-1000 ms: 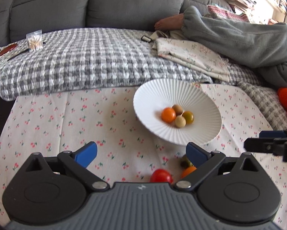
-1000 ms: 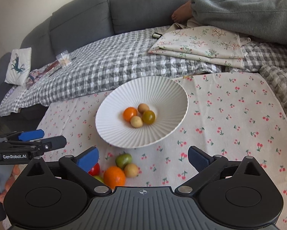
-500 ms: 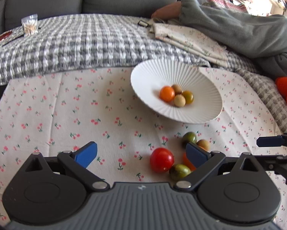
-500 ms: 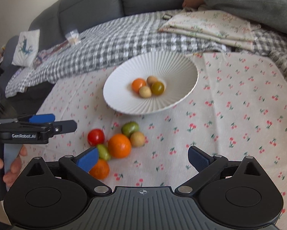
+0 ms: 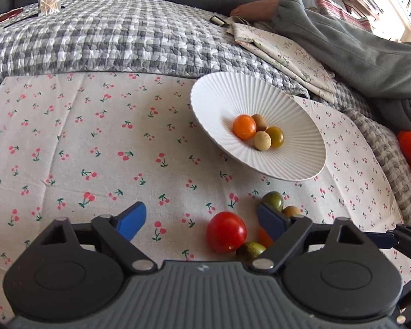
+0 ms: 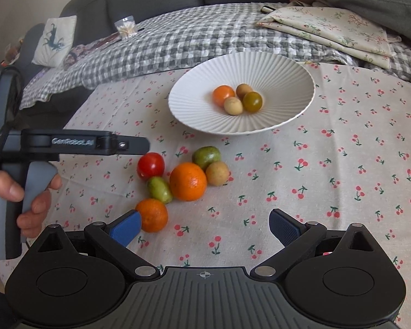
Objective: Organize fruits
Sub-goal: 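Move both tools back toward the remaining fruits on the cloth, then grasp the red tomato with the left tool while the right tool grasps an orange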
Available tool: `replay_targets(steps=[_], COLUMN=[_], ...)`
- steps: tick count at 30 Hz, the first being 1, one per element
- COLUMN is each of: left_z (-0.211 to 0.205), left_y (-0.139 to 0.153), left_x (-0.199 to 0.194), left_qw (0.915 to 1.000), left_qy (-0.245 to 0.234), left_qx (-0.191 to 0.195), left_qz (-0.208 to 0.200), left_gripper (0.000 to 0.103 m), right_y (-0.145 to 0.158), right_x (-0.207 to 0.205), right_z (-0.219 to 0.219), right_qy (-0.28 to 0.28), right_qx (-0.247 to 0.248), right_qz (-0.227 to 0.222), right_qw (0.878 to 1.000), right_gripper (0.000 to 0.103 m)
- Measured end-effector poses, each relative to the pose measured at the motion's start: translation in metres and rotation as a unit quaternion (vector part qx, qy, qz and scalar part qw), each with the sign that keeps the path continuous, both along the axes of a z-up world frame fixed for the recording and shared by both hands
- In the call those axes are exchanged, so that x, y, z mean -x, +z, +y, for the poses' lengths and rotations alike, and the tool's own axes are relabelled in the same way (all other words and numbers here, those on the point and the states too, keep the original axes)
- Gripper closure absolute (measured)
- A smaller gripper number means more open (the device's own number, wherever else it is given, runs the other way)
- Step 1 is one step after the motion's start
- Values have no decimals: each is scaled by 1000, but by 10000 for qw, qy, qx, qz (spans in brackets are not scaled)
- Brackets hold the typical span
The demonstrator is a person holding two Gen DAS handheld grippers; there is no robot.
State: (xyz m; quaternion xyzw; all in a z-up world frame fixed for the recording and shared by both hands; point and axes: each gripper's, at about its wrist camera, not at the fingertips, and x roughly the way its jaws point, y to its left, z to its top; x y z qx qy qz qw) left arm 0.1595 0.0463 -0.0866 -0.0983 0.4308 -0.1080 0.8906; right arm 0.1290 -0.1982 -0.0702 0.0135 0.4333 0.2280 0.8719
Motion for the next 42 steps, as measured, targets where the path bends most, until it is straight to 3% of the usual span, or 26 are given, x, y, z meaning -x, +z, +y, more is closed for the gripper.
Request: replay_targets(steps=[6, 8, 10, 14, 18, 37, 40, 42], left_z=[-13, -16, -18, -24, -20, 9, 11, 12], left_y=[-11, -15, -20, -20, -19, -2, 2, 3], left_x=[1, 0, 0, 3, 0, 8, 10, 9], left_qw=[9997, 9994, 9993, 9980, 9983, 9986, 9983, 9983], left_qy=[-174, -218, -272, -417, -387, -234, -235, -227], left_qx=[-167, -239, -230, -468, -441, -471, -536, -529], left_qz=[73, 97, 146, 5, -30, -63, -74, -91], left_gripper=[24, 31, 44, 56, 70, 71, 71, 71], right_y=[-5, -6, -8, -10, -12, -31, -37, -37], right_x=[2, 2, 2, 2, 1, 0, 0, -1], right_z=[6, 8, 10, 10, 10, 45, 54, 59], right_qy=[97, 130, 165, 185, 141, 520, 561, 598], right_qx=[38, 52, 65, 77, 33, -304, -269, -325], right_qz=[-50, -42, -48, -42, -22, 100, 106, 78], right_qw=[9999, 9999, 9998, 9998, 9999, 9981, 9980, 9977], right_gripper=[2, 2, 2, 2, 2, 5, 11, 26])
